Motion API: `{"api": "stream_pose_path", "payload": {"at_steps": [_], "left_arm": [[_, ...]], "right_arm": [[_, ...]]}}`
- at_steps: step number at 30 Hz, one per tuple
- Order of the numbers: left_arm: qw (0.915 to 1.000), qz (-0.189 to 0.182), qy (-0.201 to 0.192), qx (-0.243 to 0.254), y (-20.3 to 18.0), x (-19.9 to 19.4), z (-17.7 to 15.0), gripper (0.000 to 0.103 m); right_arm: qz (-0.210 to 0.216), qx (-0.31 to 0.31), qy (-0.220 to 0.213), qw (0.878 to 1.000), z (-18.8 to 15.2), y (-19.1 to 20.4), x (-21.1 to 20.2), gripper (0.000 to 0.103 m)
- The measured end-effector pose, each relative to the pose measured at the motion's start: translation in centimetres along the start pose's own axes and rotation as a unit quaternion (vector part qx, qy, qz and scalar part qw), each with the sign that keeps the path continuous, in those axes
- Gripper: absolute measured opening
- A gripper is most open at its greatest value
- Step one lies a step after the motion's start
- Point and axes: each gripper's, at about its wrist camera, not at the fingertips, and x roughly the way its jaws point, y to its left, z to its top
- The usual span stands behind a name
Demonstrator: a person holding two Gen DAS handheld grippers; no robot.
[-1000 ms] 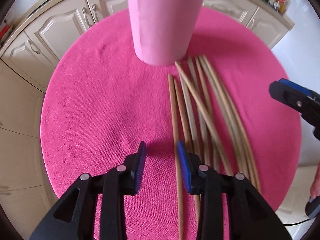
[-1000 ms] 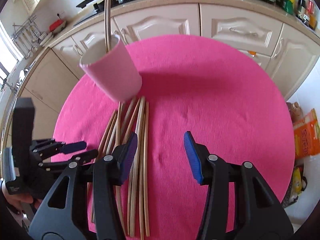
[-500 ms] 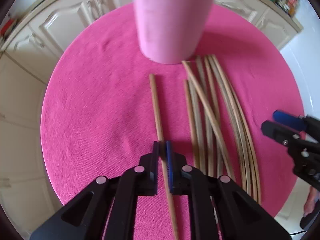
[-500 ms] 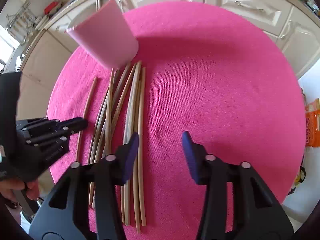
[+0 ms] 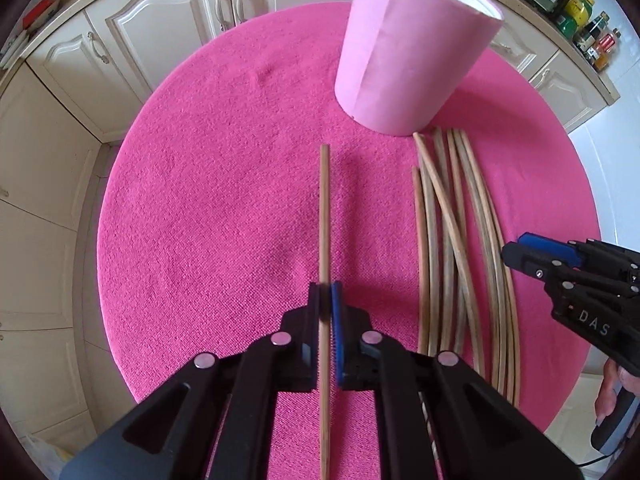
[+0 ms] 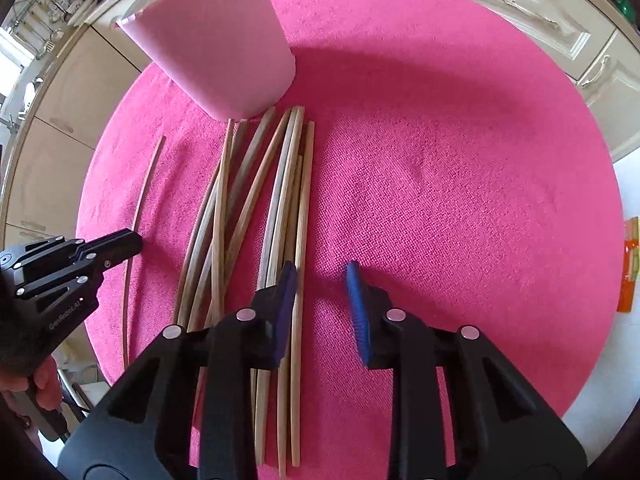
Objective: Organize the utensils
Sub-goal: 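Grasp another wooden chopstick from the pile with left tool, then lift the chopstick with left tool while right tool grasps a chopstick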
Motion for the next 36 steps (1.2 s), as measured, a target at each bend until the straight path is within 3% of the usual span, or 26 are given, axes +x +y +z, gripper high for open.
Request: {"api": "stream_pose_path", "payload": {"at_steps": [12, 19, 21, 23, 25, 32, 36], "left_arm": [[0.9999, 0.002, 0.009, -0.009, 0.7, 1.1, 0.6, 0.006], [0.9999, 0.012, 0.007, -0.004, 0.2, 1.3, 0.3, 0.006], [0.9999, 0.012, 0.01, -0.003, 0.2, 1.2, 0.3, 0.006], [0.9998, 0.011, 0.016, -0.001, 0.1, 1.2, 0.4, 0.006], [0.9997, 0.009, 0.021, -0.001, 0.1, 1.2, 0.5, 0.006], [0.9998, -0.01, 0.014, -0.013, 1.2, 0.8, 0.6, 0.006], [0.9993, -0.019, -0.024, -0.022, 1.6, -0.9, 0.5, 0.006]], "right_arm": [[-0.027, 0.018, 0.035, 0.999, 2.7, 0.8, 0.7, 0.027], [-0.066, -0.021, 0.047, 0.996, 3.9, 4.0, 2.1, 0.027], [-0.065, -0.019, 0.045, 0.997, 4.0, 3.8, 2.0, 0.021], [-0.059, -0.011, 0.043, 0.997, 3.8, 3.2, 2.1, 0.009], [-0.041, 0.004, 0.042, 0.998, 3.5, 2.2, 2.1, 0.006], [0.011, 0.04, 0.016, 0.999, 2.6, -0.1, 0.9, 0.006], [0.054, 0.06, -0.021, 0.997, 1.7, -1.3, -0.7, 0.006]]}}
